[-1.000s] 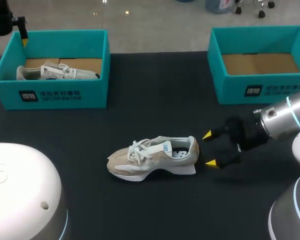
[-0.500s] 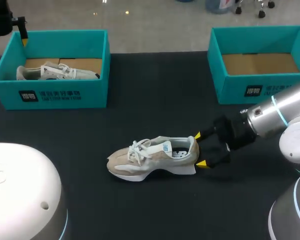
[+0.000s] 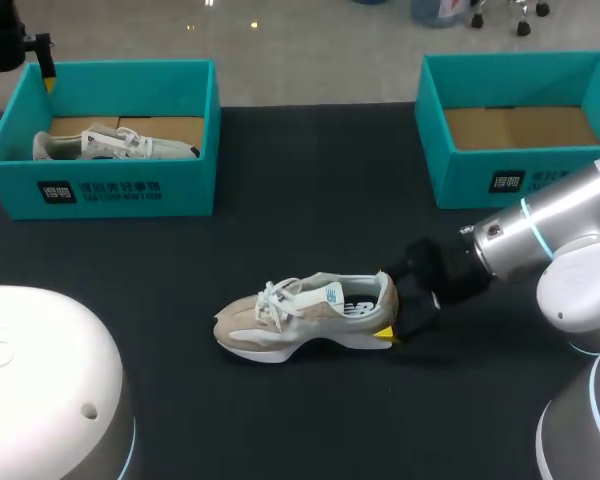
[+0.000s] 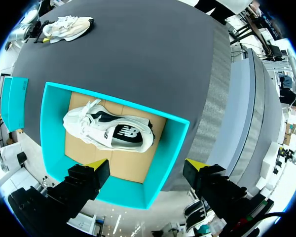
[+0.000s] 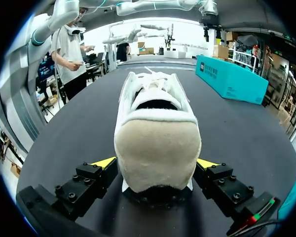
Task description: Take the shoe out of the shoebox, open the shoe tongue, remove and reinsert the insole, then place the shoe into the shoebox
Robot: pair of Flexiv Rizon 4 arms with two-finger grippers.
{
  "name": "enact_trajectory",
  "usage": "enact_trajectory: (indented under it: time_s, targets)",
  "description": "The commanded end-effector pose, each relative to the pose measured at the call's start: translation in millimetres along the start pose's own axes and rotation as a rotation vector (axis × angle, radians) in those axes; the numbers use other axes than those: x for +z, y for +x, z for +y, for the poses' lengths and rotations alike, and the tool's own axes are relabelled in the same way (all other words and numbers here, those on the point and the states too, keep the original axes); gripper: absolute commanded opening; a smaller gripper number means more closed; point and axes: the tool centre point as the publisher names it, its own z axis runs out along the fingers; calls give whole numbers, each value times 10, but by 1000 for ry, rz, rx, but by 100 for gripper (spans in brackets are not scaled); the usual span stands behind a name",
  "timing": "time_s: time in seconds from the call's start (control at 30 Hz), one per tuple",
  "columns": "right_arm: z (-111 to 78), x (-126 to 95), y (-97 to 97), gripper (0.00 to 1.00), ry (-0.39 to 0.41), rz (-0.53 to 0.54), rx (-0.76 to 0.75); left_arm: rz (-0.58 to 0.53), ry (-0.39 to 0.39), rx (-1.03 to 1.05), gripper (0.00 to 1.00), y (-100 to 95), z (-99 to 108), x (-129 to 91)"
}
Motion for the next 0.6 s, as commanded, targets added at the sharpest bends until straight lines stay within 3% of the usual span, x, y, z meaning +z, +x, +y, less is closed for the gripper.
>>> enact_trajectory:
  time_s: [0.03,0.37,0.4,0.5,0.6]
  targets:
    - [11,149,-25,100,2,-3,14,1,-2,0,100,3,-8,-6]
    - [-9,318,19,100,-3,-12,51,1,-2,0,100,3,-8,-6]
    - [-18,323,17,66,-4,-22,58,1,-2,0,100,3,-8,-6]
    - [-37,329,9,0,-3,-34,66,1,-2,0,100,3,-8,-6]
    - [-58,326,12,0,7,-41,78,1,-2,0,100,3,-8,-6]
